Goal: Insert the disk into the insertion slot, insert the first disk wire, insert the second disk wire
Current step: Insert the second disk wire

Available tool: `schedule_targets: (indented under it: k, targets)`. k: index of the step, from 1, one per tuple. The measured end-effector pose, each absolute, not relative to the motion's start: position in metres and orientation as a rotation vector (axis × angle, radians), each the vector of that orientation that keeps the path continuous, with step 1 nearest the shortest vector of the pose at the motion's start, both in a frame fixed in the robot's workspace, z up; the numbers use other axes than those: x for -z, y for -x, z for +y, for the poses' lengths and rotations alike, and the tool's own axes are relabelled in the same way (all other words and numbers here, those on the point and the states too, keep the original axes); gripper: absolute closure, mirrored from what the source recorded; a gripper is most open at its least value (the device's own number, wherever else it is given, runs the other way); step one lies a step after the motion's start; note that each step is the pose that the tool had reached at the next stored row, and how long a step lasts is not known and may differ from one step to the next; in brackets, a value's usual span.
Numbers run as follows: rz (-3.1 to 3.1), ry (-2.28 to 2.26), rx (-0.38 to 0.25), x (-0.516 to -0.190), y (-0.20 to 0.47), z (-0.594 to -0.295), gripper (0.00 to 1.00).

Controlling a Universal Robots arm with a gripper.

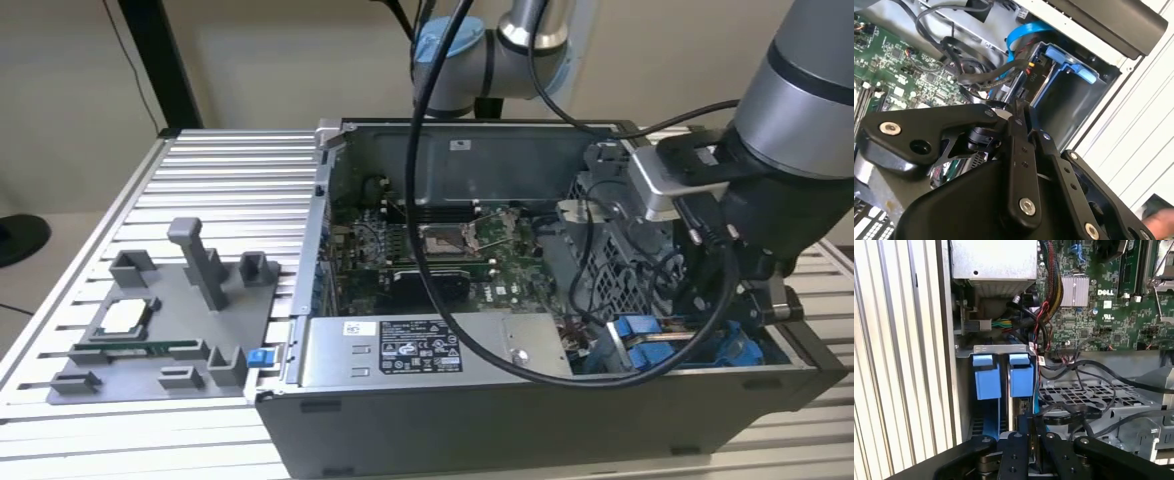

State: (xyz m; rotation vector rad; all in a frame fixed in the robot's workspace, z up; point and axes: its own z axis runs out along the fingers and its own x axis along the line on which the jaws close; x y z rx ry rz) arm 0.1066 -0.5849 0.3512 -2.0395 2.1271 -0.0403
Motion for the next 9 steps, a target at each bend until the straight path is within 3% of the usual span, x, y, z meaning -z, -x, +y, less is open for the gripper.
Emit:
schedule_targets:
  k: [9]
  targets:
    - [2.124,2.038,0.045,-0.3483,-0.1123,-0.5848,1.00]
